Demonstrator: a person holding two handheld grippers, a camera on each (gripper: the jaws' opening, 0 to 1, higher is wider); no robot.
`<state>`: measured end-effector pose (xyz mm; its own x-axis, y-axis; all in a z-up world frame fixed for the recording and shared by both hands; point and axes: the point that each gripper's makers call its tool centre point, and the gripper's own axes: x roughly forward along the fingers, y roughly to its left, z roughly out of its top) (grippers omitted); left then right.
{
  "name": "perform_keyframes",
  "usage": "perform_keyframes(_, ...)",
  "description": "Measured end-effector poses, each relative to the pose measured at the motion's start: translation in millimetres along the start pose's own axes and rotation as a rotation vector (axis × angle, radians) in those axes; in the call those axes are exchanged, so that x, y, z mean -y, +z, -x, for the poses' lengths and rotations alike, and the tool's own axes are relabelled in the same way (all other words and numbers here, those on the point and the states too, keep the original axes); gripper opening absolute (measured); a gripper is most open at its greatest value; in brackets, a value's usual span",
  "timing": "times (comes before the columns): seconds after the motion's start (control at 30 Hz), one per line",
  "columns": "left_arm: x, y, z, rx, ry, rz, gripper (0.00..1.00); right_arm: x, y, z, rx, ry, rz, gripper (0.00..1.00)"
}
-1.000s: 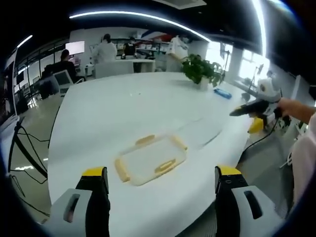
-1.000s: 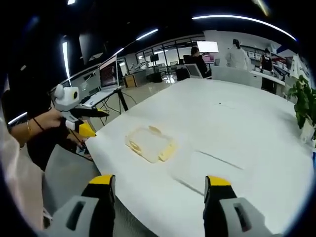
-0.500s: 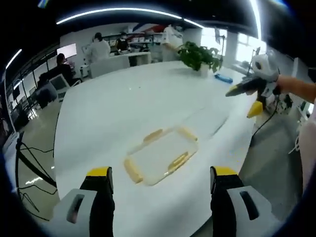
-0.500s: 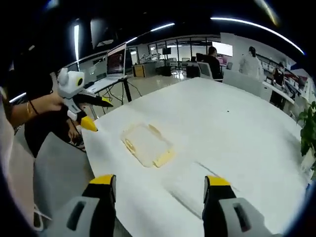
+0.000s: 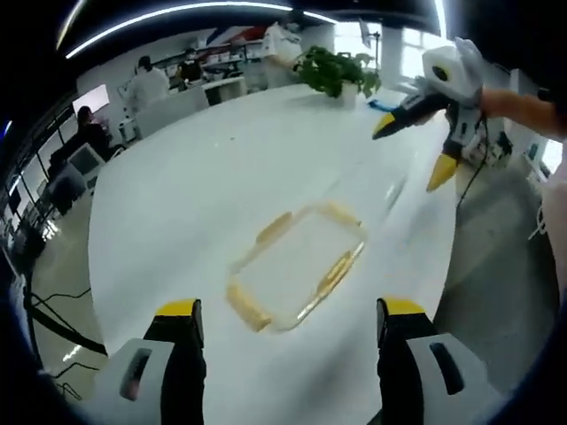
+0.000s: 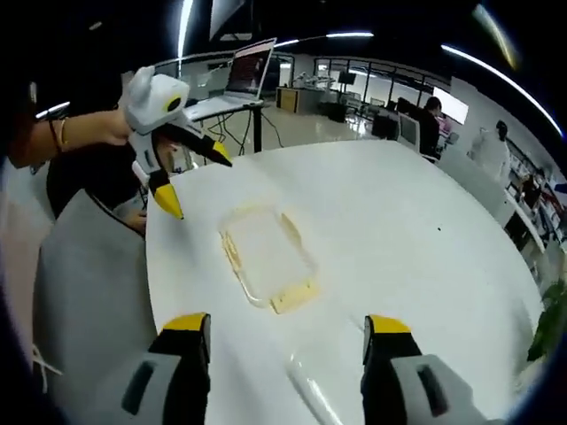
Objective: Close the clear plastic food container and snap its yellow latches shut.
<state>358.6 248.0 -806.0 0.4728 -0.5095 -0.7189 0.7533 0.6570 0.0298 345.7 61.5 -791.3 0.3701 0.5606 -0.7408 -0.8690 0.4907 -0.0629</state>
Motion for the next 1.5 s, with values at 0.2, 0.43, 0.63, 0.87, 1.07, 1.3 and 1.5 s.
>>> perform_keyframes(0.2,-3.8,2.9,-6.1,-0.027,-0.038,-0.074,0.78,2.0,0.5,-13.8,-0.048,0.061,0.076,0.67)
perform_keyframes(0.43,-9.8,7.3,-14.1,-0.075,-0.095,-0.194,0.78,5.8,2.2,-30.5,-0.094,0.123,0.15,0.67)
perform_keyframes(0.63,-16.7,4.8,-22.0,-0.111,-0.101,-0.307,0.73,9.2,5.0,-44.1,-0.117,0.153,0.178,0.67)
perform_keyframes(0.87,-10.0,-14.5,-32.0,-0.195,-0.24,-0.397,0.74,5.8,-3.7,-61.7,-0.205,0.192,0.194,0.67)
perform_keyframes(1.07,-17.9,-25.0,-45.9,-0.244,-0.247,-0.43,0.74,1.8,-10.3,-76.6,-0.257,0.223,0.207,0.68)
perform_keyframes(1.3,-26.6,-28.6,-58.2,-0.266,-0.27,-0.441,0.72,0.4,-12.6,-91.9,-0.293,0.243,0.21,0.68)
perform_keyframes(1.5,-31.6,-33.1,-64.2,-0.278,-0.267,-0.426,0.67,-0.3,-16.2,-104.9,-0.319,0.253,0.21,0.68)
